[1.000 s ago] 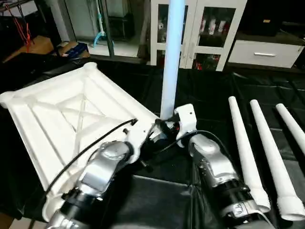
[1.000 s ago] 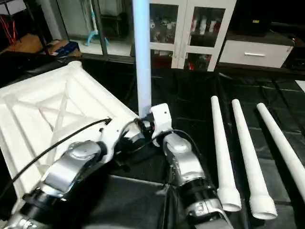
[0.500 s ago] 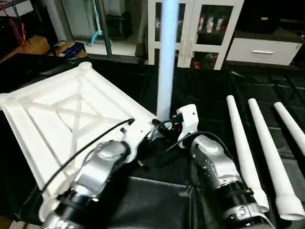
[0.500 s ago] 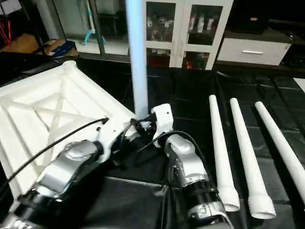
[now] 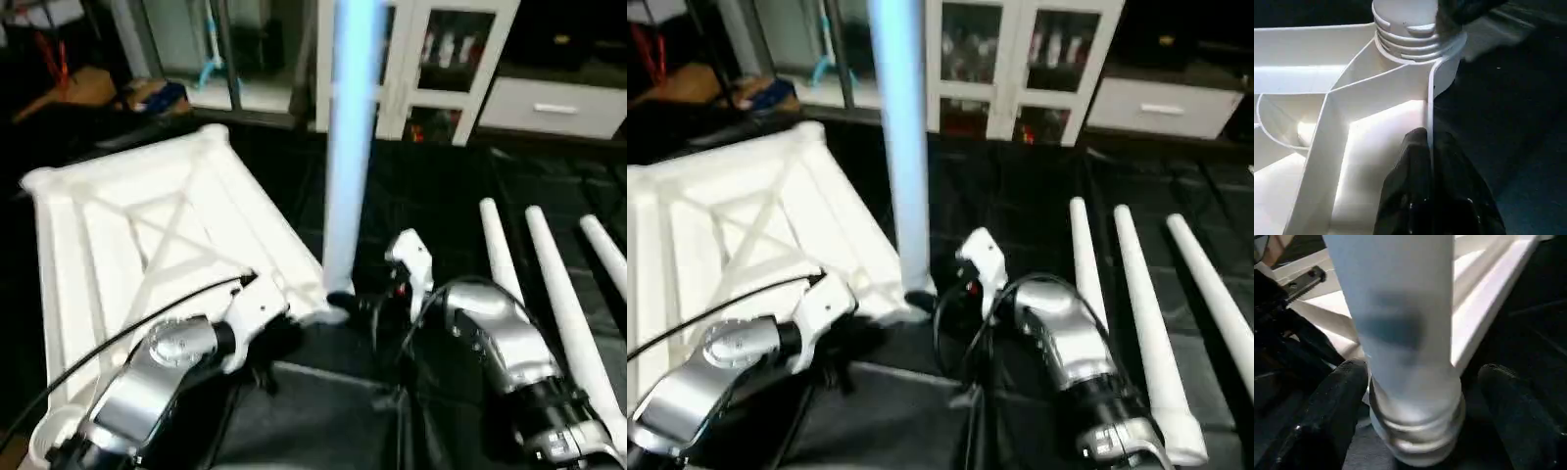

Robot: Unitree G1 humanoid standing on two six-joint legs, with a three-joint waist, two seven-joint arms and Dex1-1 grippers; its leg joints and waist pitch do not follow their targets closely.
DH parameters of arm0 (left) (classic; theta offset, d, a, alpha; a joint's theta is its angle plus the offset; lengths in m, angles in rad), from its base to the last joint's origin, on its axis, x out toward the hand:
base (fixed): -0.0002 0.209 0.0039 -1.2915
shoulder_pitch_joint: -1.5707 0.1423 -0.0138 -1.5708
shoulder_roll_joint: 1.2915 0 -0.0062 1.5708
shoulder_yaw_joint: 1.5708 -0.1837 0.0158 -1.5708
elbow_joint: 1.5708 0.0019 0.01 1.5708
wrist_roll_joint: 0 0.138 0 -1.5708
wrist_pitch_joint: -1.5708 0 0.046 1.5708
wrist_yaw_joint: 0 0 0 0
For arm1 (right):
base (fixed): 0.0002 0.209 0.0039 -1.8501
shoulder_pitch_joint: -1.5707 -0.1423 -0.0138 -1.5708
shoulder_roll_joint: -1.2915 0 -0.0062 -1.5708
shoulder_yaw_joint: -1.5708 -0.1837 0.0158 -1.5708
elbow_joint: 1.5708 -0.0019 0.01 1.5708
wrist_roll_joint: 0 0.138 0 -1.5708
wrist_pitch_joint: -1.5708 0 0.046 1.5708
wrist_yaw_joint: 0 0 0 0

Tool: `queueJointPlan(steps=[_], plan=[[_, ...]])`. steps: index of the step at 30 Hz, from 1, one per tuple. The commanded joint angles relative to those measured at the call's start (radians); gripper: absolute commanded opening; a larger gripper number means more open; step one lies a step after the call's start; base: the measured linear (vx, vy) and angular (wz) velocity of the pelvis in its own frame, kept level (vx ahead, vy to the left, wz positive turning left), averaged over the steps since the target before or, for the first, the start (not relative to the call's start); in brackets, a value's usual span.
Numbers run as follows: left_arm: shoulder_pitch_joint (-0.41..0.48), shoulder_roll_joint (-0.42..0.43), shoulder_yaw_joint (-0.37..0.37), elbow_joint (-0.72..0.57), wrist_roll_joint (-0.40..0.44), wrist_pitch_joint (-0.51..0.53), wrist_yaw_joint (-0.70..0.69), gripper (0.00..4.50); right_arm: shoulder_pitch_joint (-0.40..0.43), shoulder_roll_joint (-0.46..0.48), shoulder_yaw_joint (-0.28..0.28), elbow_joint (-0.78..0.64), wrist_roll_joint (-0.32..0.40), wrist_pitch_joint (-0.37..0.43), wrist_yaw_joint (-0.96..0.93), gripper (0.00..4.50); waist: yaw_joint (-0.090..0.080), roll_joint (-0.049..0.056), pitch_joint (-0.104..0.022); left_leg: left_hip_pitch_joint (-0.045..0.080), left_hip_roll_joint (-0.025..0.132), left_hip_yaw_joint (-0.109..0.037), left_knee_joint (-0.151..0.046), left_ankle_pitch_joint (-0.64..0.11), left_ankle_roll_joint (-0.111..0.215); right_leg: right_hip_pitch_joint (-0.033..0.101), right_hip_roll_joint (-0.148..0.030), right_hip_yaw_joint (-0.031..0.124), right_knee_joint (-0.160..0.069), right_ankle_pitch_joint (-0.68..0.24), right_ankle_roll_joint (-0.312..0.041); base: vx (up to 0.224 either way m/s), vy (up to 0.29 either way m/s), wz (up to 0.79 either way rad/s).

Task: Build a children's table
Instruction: Rotate leg to tighten

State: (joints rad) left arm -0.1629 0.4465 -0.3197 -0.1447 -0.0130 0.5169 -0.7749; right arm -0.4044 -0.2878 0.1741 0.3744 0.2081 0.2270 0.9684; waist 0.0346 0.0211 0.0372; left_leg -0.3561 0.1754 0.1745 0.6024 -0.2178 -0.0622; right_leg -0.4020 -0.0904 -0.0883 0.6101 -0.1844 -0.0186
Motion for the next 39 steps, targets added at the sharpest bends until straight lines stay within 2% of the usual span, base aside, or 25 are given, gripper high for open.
queueJointPlan(steps=[1, 4, 9, 13, 15, 24, 26, 29, 31, 32, 33, 34, 35, 37, 38, 39], plan=[[0.010, -0.005, -0.023, -0.029, -0.036, -0.017, -0.024, 0.00, -0.002, -0.004, -0.001, 0.002, 0.002, -0.011, 0.004, 3.89, 0.000, -0.009, -0.048, -0.001, 0.054, -0.014, -0.074, -0.151, 0.077, 0.047, -0.058, 0.057, -0.076, -0.239, -0.213, 0.000, 0.000, 0.00], [0.014, 0.004, -0.023, -0.039, -0.042, -0.016, -0.033, 0.00, -0.003, -0.004, -0.004, 0.000, 0.019, -0.009, 0.015, 3.73, -0.001, -0.005, -0.049, -0.004, 0.053, -0.016, -0.073, -0.139, 0.076, 0.050, -0.057, 0.056, -0.072, -0.212, -0.214, 0.000, 0.000, 0.00], [0.010, 0.004, -0.023, -0.037, -0.038, -0.017, -0.043, 0.00, 0.004, -0.001, -0.010, -0.017, 0.042, 0.007, 0.047, 3.30, -0.001, -0.005, -0.052, -0.004, 0.053, -0.016, -0.071, -0.111, 0.090, 0.053, -0.056, 0.056, -0.066, -0.154, -0.232, 0.000, 0.000, 0.00], [0.006, 0.006, -0.023, -0.033, -0.039, -0.017, -0.047, 0.00, 0.008, 0.000, -0.011, -0.022, 0.048, 0.016, 0.057, 3.08, 0.000, -0.007, -0.051, -0.004, 0.053, -0.015, -0.071, -0.123, 0.088, 0.053, -0.056, 0.056, -0.069, -0.171, -0.232, 0.000, 0.000, 0.00], [0.005, 0.008, -0.024, -0.033, -0.041, -0.016, -0.047, 0.00, 0.011, -0.001, -0.010, -0.026, 0.054, 0.022, 0.065, 2.75, 0.001, -0.006, -0.051, -0.004, 0.053, -0.015, -0.071, -0.126, 0.086, 0.052, -0.057, 0.056, -0.070, -0.180, -0.229, 0.000, 0.000, 0.00], [0.003, 0.009, -0.024, -0.031, -0.043, -0.010, -0.049, 0.00, 0.009, 0.008, -0.014, -0.023, 0.059, 0.028, 0.048, 2.34, 0.001, -0.008, -0.052, -0.005, 0.052, -0.015, -0.070, -0.111, 0.086, 0.054, -0.056, 0.056, -0.067, -0.165, -0.229, 0.000, 0.000, 0.00], [0.000, 0.002, -0.018, -0.025, -0.040, -0.003, -0.037, 0.00, -0.005, 0.031, -0.024, 0.014, 0.022, 0.003, -0.033, 2.34, -0.001, -0.006, -0.051, -0.005, 0.052, -0.014, -0.070, -0.118, 0.082, 0.051, -0.058, 0.056, -0.069, -0.184, -0.226, 0.000, 0.000, 0.00], [-0.032, -0.030, -0.012, 0.021, -0.013, 0.021, 0.018, 0.00, -0.028, 0.072, -0.042, 0.079, -0.030, -0.023, -0.173, 2.28, -0.006, -0.009, -0.049, -0.006, 0.050, -0.016, -0.073, -0.149, 0.062, 0.053, -0.058, 0.054, -0.075, -0.241, -0.210, 0.000, 0.000, 0.00], [-0.049, -0.049, -0.007, 0.045, 0.000, 0.035, 0.049, 0.00, -0.033, 0.089, -0.049, 0.098, -0.045, -0.025, -0.229, 2.21, -0.011, -0.007, -0.045, -0.003, 0.049, -0.017, -0.077, -0.177, 0.044, 0.048, -0.057, 0.055, -0.081, -0.292, -0.193, 0.000, 0.000, 0.00], [-0.075, -0.078, 0.003, 0.083, 0.018, 0.048, 0.099, 0.00, -0.041, 0.112, -0.058, 0.123, -0.068, -0.032, -0.309, 2.19, -0.013, -0.009, -0.046, -0.003, 0.048, -0.019, -0.077, -0.187, 0.033, 0.051, -0.058, 0.054, -0.083, -0.316, -0.181, 0.000, 0.000, 0.00], [-0.118, -0.131, 0.024, 0.141, 0.039, 0.070, 0.182, 0.00, -0.055, 0.149, -0.077, 0.163, -0.097, -0.028, -0.445, 2.16, -0.016, -0.007, -0.043, 0.001, 0.047, -0.017, -0.078, -0.202, 0.023, 0.043, -0.057, 0.055, -0.089, -0.341, -0.172, 0.000, 0.000, 0.00], [-0.135, -0.153, 0.032, 0.162, 0.042, 0.079, 0.209, 0.00, -0.060, 0.166, -0.085, 0.179, -0.105, -0.021, -0.500, 2.13, -0.019, -0.008, -0.041, 0.003, 0.046, -0.017, -0.079, -0.213, 0.015, 0.042, -0.056, 0.055, -0.091, -0.360, -0.166, 0.000, 0.000, 0.00], [-0.155, -0.182, 0.040, 0.187, 0.042, 0.091, 0.238, 0.00, -0.059, 0.189, -0.089, 0.189, -0.120, -0.022, -0.562, 2.10, -0.021, -0.009, -0.045, 0.001, 0.044, -0.021, -0.079, -0.219, 0.005, 0.047, -0.058, 0.053, -0.091, -0.377, -0.156, 0.000, 0.000, 0.00], [-0.177, -0.210, 0.048, 0.212, 0.042, 0.099, 0.265, 0.00, -0.058, 0.213, -0.090, 0.196, -0.131, -0.023, -0.612, 2.08, -0.021, -0.009, -0.045, 0.002, 0.044, -0.020, -0.079, -0.218, 0.001, 0.042, -0.060, 0.055, -0.095, -0.376, -0.148, 0.000, 0.000, 0.00], [-0.207, -0.246, 0.052, 0.251, 0.044, 0.101, 0.294, 0.00, -0.048, 0.264, -0.093, 0.187, -0.126, -0.014, -0.650, 2.08, -0.025, -0.011, -0.046, -0.002, 0.044, -0.021, -0.079, -0.217, 0.010, 0.047, -0.059, 0.055, -0.093, -0.362, -0.146, 0.000, 0.000, 0.00], [-0.217, -0.256, 0.051, 0.263, 0.044, 0.102, 0.302, 0.00, -0.045, 0.279, -0.088, 0.184, -0.126, -0.015, -0.654, 2.06, -0.025, -0.006, -0.048, 0.000, 0.043, -0.020, -0.078, -0.215, 0.013, 0.044, -0.058, 0.055, -0.094, -0.346, -0.147, 0.000, 0.000, 0.00]])
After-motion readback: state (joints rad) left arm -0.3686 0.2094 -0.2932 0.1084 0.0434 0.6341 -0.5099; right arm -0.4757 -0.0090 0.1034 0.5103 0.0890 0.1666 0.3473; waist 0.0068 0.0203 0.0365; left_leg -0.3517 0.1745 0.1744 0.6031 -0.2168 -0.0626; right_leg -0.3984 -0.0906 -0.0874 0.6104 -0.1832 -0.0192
